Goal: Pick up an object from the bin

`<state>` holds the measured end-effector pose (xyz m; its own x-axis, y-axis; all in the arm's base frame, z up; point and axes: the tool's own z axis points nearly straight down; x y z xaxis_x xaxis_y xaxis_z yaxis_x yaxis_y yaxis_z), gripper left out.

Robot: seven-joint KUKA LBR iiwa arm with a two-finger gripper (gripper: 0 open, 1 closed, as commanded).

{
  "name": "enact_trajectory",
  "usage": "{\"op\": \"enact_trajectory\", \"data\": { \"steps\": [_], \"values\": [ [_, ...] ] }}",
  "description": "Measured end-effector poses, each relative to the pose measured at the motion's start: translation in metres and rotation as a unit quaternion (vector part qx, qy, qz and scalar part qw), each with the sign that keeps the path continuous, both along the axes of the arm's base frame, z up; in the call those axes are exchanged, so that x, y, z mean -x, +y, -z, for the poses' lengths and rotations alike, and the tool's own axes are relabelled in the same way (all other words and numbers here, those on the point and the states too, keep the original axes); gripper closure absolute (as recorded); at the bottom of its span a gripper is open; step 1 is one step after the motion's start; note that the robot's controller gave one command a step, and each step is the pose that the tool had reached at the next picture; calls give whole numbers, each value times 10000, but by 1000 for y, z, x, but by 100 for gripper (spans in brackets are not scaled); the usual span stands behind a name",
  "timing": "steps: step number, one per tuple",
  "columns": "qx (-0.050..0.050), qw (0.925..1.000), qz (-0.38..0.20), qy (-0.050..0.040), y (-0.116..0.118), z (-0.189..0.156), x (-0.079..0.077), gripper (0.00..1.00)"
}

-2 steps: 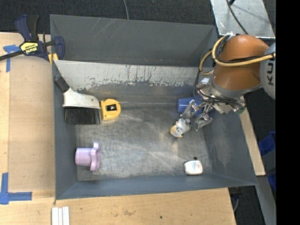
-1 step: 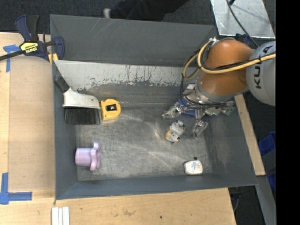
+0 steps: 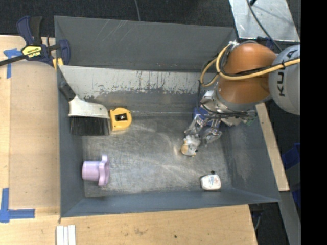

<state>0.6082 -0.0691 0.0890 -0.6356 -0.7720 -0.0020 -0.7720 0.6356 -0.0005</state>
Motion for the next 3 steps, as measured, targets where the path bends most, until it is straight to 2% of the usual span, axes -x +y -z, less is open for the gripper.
{"op": "enact_trajectory", "data": {
  "steps": [1,3],
  "values": [
    [0,10000,1,1,0,0,0,100],
    [4,10000,-22,-11,3,-42,2,100]
  ]
}}
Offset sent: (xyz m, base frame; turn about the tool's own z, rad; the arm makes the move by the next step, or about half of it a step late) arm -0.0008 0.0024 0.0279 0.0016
